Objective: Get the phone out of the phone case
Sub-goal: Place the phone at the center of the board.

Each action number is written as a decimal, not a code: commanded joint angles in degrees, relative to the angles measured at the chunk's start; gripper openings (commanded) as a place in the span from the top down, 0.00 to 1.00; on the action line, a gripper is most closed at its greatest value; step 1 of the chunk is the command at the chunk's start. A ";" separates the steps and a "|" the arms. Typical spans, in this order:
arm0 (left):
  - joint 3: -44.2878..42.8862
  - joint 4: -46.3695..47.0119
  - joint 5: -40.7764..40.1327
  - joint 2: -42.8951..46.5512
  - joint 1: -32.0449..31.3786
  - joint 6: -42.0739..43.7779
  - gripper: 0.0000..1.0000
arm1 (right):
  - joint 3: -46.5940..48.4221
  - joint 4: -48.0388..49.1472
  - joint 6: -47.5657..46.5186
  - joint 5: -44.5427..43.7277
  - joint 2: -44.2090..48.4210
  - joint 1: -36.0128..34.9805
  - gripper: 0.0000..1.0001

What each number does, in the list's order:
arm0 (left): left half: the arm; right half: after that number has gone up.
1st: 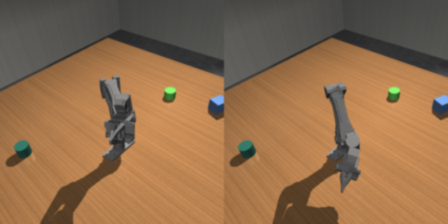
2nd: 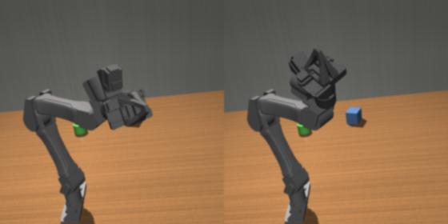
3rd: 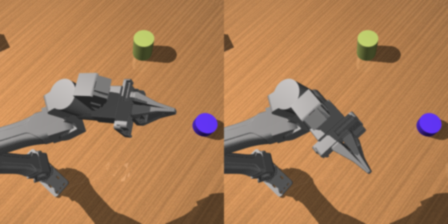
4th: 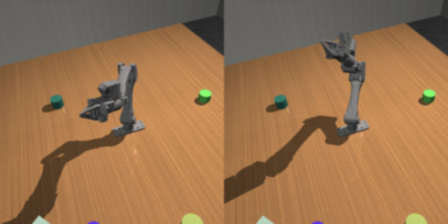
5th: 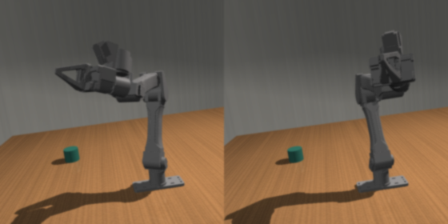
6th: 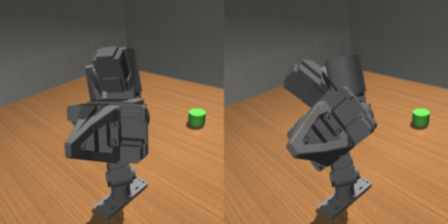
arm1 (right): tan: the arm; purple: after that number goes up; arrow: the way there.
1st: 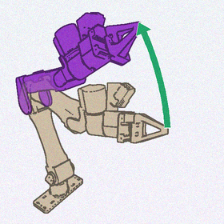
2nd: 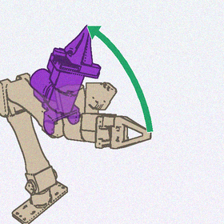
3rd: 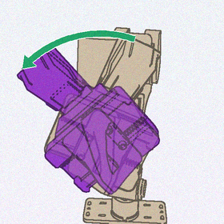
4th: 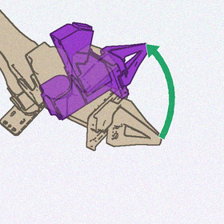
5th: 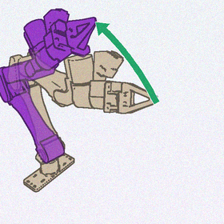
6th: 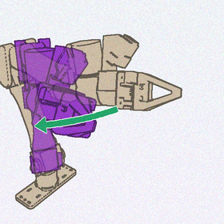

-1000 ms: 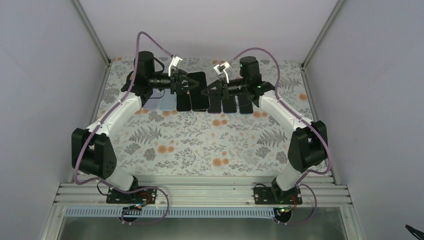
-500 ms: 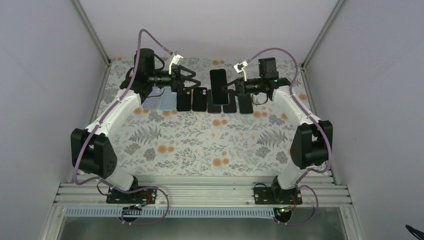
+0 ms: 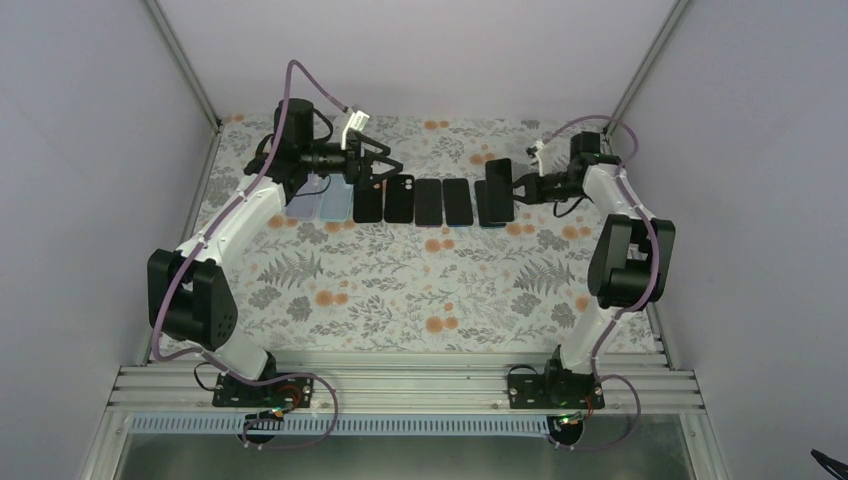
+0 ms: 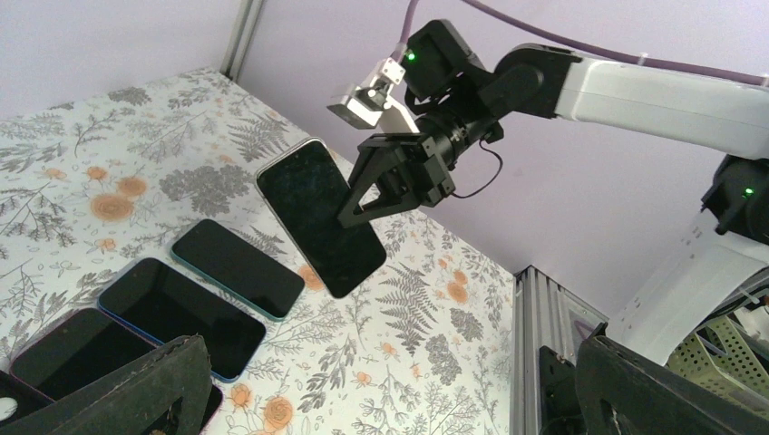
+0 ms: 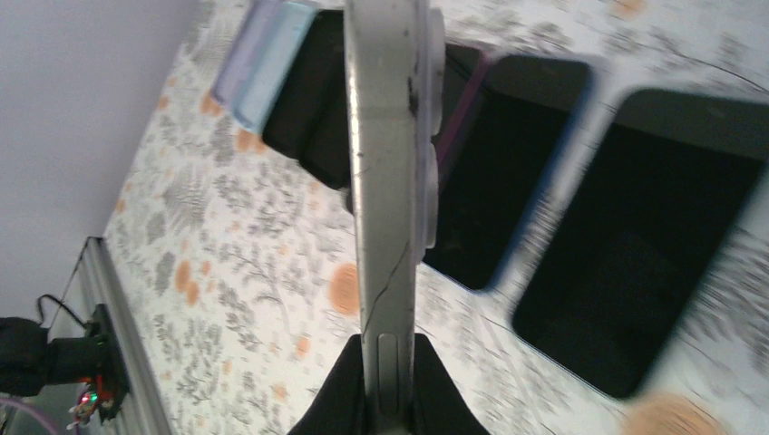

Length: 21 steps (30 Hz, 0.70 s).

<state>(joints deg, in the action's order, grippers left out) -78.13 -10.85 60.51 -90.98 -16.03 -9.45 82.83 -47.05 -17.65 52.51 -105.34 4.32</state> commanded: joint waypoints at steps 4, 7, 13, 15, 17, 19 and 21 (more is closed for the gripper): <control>-1.37 0.99 0.62 0.00 -0.29 0.79 0.00 | 5.59 -6.16 -7.10 -2.27 -5.91 6.30 0.96; -1.17 1.08 0.83 0.18 -0.26 0.73 0.00 | 9.23 -9.63 -8.75 -2.47 -10.15 8.18 0.96; -0.23 1.98 1.08 0.86 -0.27 0.24 0.00 | 15.00 -14.21 -10.29 -4.59 -16.61 9.75 0.95; 0.11 2.24 1.18 0.92 -0.24 0.14 0.00 | 16.25 -14.65 -10.37 -5.28 -18.17 10.18 0.95; 0.30 2.32 1.20 1.00 -0.26 0.05 0.00 | 17.84 -15.01 -10.27 -5.72 -19.38 10.36 0.95; 0.22 2.35 1.38 0.95 -0.27 -0.04 0.00 | 19.11 -15.26 -10.06 -5.86 -20.44 10.57 0.94; 0.33 2.46 1.49 0.96 -0.27 -0.04 0.00 | 20.32 -15.27 -9.83 -6.01 -21.76 10.75 0.94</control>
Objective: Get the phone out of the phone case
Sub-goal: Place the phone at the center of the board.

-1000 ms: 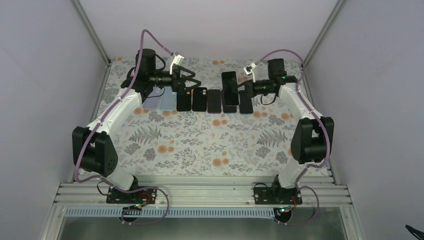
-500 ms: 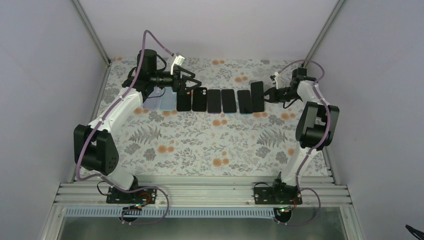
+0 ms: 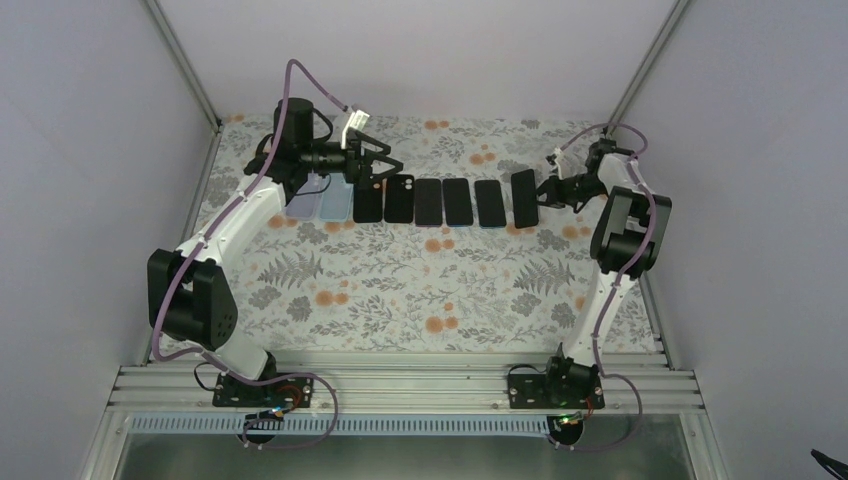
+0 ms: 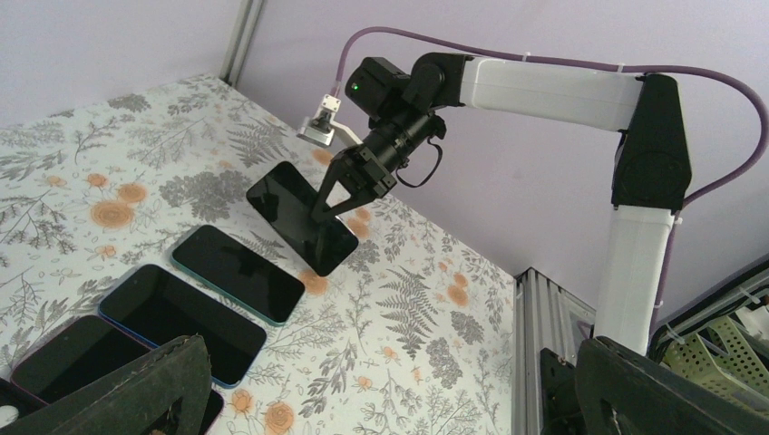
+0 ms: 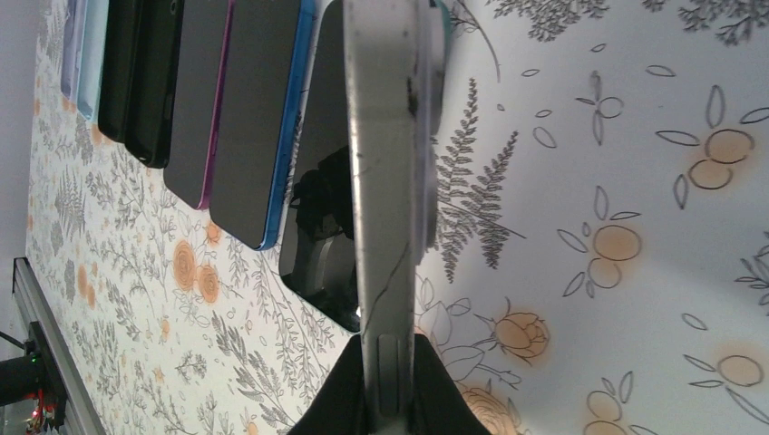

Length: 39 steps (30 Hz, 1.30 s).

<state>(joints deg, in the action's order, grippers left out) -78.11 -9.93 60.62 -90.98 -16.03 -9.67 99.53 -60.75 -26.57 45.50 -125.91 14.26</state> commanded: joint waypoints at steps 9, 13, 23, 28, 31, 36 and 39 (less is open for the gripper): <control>0.50 1.89 1.85 0.82 -0.29 -0.26 0.00 | 10.37 -5.73 -0.68 4.37 -8.45 1.04 0.91; 0.66 1.96 1.96 0.71 -0.27 -0.35 0.00 | 12.81 -7.60 -0.59 6.00 -11.17 1.15 0.89; 0.67 1.77 1.76 0.63 -0.22 -0.30 0.00 | 12.64 -4.24 5.79 9.36 -14.70 3.04 0.96; 0.76 1.59 1.69 0.67 -0.31 -0.15 0.00 | 9.03 0.61 10.60 10.48 -13.47 3.91 0.96; 0.68 1.76 1.76 0.36 -0.28 -0.34 0.00 | 7.61 2.50 12.39 11.62 -13.19 3.95 0.96; 0.59 1.91 1.78 0.17 -0.28 -0.69 0.00 | 6.81 3.99 14.31 12.85 -13.99 3.95 0.96; 0.76 2.11 1.78 0.24 -0.25 -0.79 0.00 | 4.63 6.42 16.47 13.64 -13.60 3.89 0.96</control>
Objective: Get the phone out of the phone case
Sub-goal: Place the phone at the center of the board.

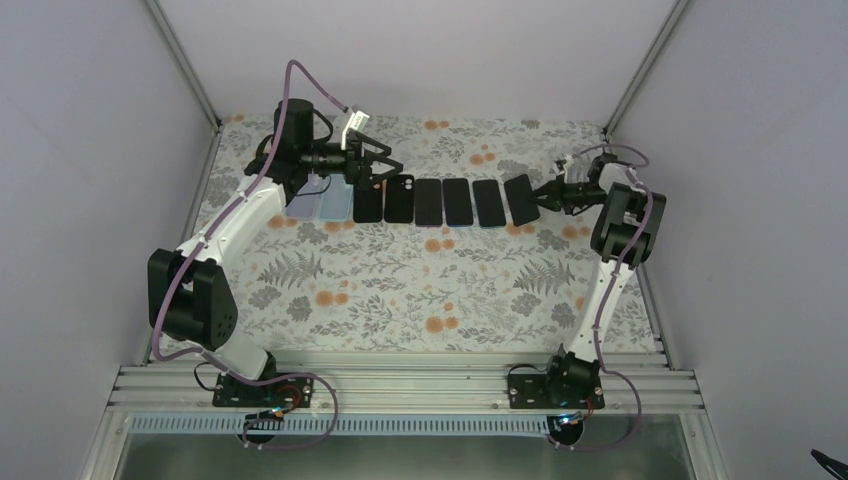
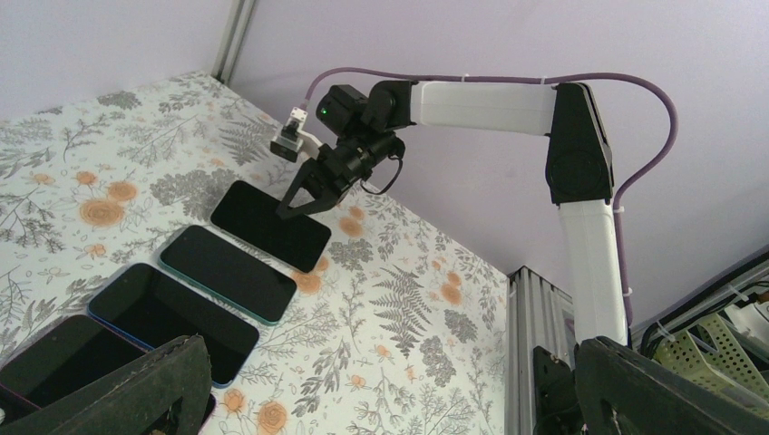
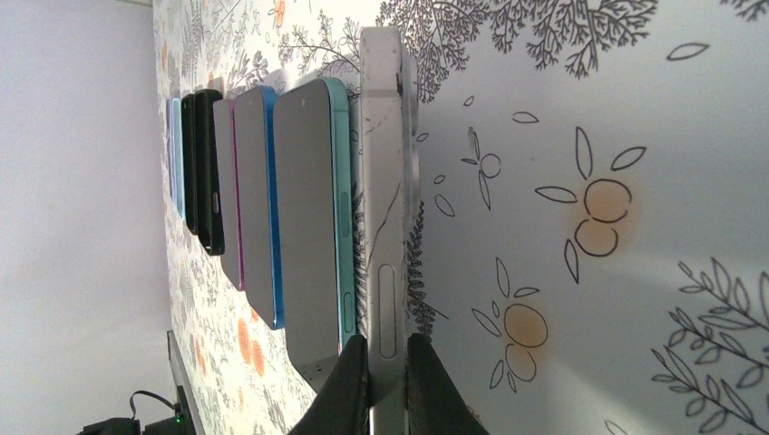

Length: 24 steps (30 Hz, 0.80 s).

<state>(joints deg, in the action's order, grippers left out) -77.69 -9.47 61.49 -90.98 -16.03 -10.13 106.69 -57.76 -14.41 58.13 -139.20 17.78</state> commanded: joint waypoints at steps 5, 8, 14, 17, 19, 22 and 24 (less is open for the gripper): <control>0.41 1.39 0.57 0.44 -0.31 -0.20 0.00 | -3.86 5.27 5.67 0.17 0.27 0.43 0.95; 0.37 1.39 0.56 0.37 -0.29 -0.28 0.00 | -4.96 6.08 6.22 0.09 0.78 0.43 0.91; 0.21 1.42 0.28 0.35 -0.31 -0.39 0.00 | -6.66 7.38 6.65 -1.42 2.00 0.48 0.74; 0.34 1.39 0.07 0.34 -0.29 -0.37 0.00 | -7.36 8.04 6.93 -2.00 2.82 0.46 0.67; 0.32 1.28 -0.36 0.38 -0.25 -0.33 0.00 | -7.69 8.68 7.15 -2.71 3.47 0.48 0.62; 0.18 0.98 -0.87 0.34 -0.27 -0.24 0.00 | -7.98 9.66 7.53 -4.18 4.59 0.41 0.53; 0.07 0.57 -1.40 0.49 -0.29 0.04 0.00 | -8.18 10.24 7.87 -5.20 5.45 0.48 0.45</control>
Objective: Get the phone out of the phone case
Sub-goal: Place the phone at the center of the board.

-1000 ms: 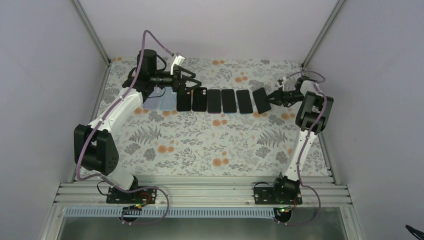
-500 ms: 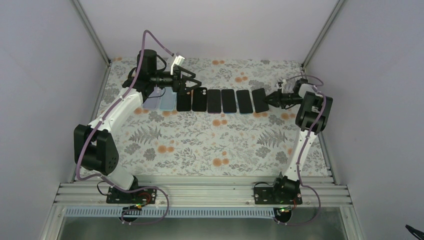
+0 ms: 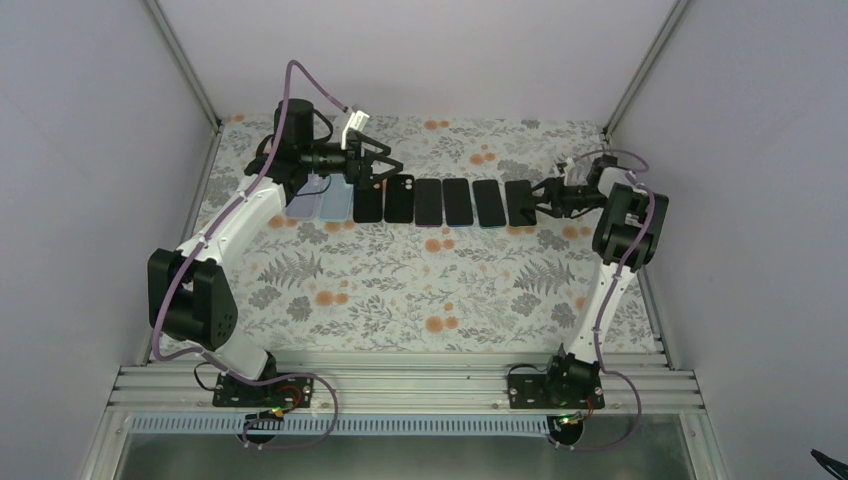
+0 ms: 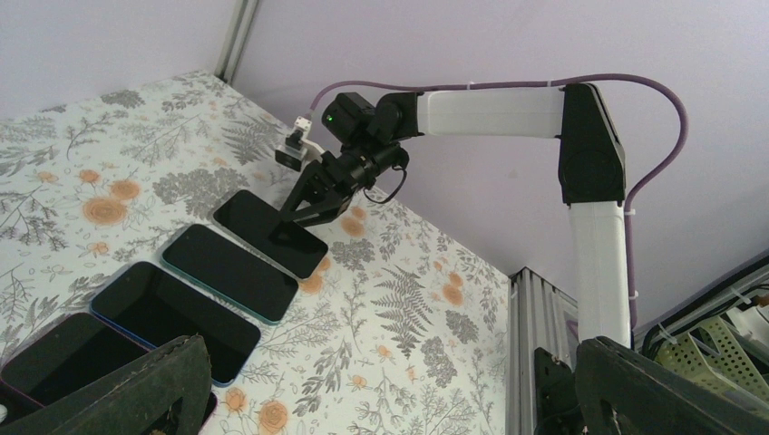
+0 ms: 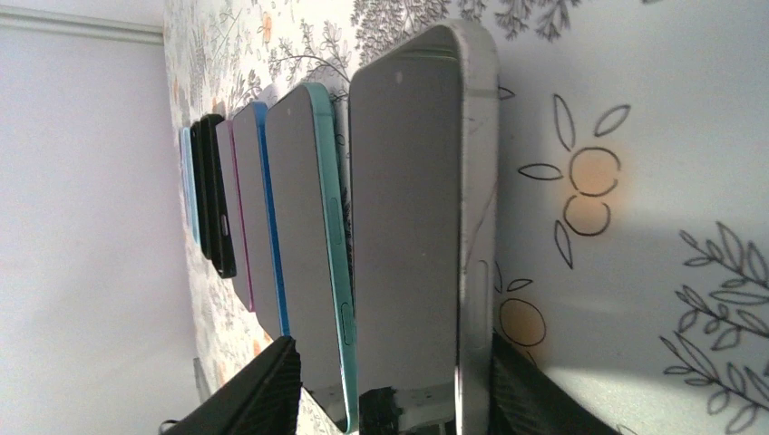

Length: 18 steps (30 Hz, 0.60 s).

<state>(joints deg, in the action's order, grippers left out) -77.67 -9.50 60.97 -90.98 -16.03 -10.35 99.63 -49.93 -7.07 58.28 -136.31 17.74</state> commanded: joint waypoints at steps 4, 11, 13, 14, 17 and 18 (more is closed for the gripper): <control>-0.35 -0.51 -2.42 0.57 -0.15 1.23 0.00 | -1.53 3.29 1.15 -6.79 3.99 0.47 0.31; -2.43 -4.15 -6.31 0.61 0.26 4.19 0.00 | -1.36 3.12 1.33 -8.07 6.16 0.47 0.10; -3.22 -5.66 -7.82 0.59 0.72 5.18 0.00 | -0.79 2.90 0.72 -8.63 7.20 0.47 0.01; -3.70 -6.55 -8.44 0.58 0.99 5.58 0.00 | -0.32 2.60 0.42 -8.71 7.79 0.51 0.00; -5.48 -8.47 -8.71 -0.12 2.89 6.12 0.00 | 1.94 1.13 -1.01 -7.79 9.15 0.47 0.01; -6.38 -9.10 -8.40 -0.54 3.82 6.09 0.00 | 2.95 0.43 -1.33 -7.34 9.46 0.47 0.01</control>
<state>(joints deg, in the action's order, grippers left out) -80.12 -15.70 53.89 -90.98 -14.90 -6.59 99.13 -47.88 -6.31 51.24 -130.56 17.78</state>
